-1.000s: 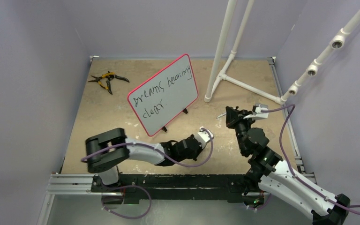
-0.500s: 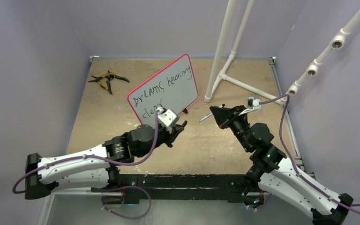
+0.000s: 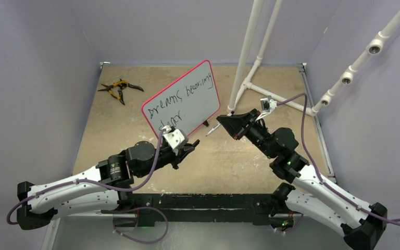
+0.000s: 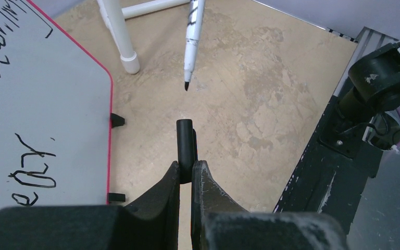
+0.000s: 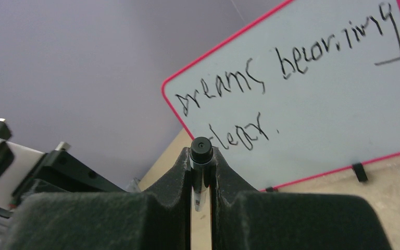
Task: Write a sentence on the whiteboard
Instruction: Close the whiteboard marker at the center of the board.
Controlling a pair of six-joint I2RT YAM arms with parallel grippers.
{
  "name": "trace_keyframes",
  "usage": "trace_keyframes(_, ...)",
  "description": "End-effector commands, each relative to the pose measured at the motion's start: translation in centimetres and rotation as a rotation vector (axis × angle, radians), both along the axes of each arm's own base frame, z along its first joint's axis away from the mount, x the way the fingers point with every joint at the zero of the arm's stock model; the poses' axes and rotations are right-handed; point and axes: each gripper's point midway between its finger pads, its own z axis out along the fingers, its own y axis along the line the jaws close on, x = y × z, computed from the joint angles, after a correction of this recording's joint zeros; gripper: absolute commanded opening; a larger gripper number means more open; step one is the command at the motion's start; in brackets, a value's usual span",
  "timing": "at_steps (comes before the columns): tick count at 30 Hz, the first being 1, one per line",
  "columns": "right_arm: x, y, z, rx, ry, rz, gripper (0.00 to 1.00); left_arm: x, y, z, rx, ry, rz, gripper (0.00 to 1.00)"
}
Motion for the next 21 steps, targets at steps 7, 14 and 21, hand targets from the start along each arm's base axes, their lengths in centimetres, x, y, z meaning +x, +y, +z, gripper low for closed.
trace_keyframes(7,-1.0,1.7,2.9,0.088,-0.096,0.108,0.0,-0.7,-0.5,0.4,-0.008,-0.011,-0.06,0.0)
trace_keyframes(14,-1.2,1.9,2.7,0.09,-0.086,0.126,0.0,-0.4,-0.3,0.3,-0.003,-0.014,-0.041,0.0)
trace_keyframes(21,-1.7,2.4,2.0,0.073,-0.064,0.165,0.0,-0.4,-0.3,0.2,-0.001,-0.011,-0.037,0.0)
